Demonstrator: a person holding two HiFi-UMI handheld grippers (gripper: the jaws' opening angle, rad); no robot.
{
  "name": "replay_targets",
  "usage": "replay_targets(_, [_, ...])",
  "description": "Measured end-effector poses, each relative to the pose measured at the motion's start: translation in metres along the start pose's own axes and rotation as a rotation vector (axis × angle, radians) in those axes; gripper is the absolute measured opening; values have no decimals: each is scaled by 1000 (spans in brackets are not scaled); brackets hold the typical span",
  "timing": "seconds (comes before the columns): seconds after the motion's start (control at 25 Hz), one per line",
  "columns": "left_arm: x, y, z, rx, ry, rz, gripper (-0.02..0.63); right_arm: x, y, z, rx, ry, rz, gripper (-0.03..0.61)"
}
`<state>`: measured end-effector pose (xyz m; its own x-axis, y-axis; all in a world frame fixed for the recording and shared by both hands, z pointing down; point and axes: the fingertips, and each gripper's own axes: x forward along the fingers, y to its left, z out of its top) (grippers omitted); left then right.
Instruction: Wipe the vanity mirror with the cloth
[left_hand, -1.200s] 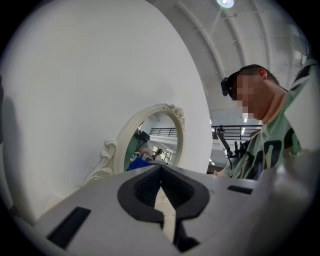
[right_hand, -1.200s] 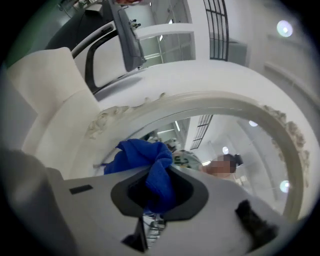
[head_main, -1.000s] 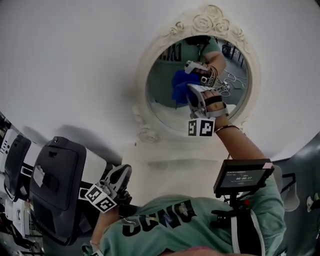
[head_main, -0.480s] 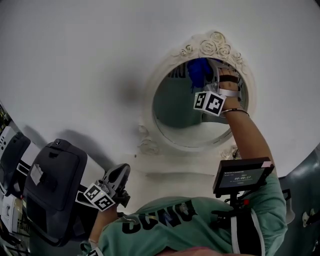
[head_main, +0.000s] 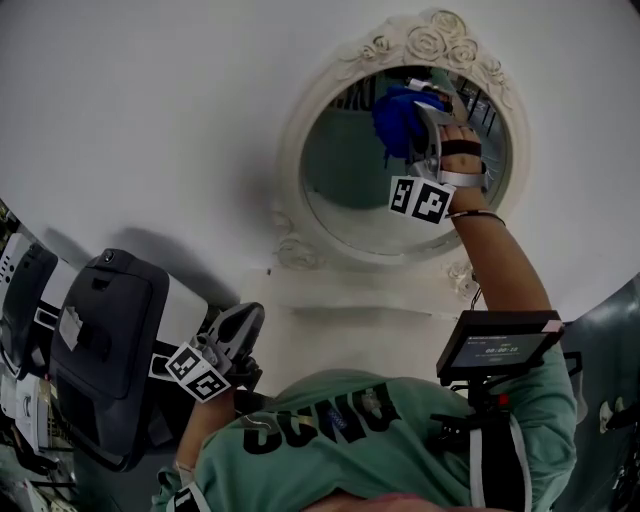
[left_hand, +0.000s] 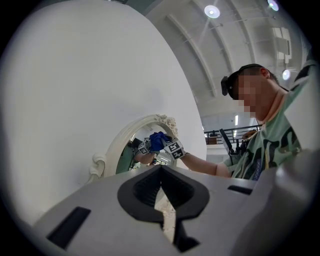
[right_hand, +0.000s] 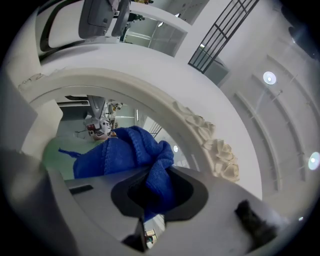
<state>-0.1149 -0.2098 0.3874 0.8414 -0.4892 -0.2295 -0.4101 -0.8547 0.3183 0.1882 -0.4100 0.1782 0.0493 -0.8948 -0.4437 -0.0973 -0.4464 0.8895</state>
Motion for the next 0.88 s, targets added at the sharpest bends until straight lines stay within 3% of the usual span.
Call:
replay_targets(0.32, [-11, 2, -45, -92, 127, 65, 10, -103, 193, -8, 29, -21, 248, 46])
replay_targets(0.6, [-28, 18, -67, -140, 192, 126, 11, -198, 402, -26, -24, 24, 610, 47])
replay_targets(0.68, [-34, 22, -70, -153, 197, 139, 11, -209, 425, -29, 4, 48, 656, 46])
replay_targets(0.88, [-35, 19, -65, -126, 178, 122, 11, -198, 421, -28, 16, 60, 718, 46])
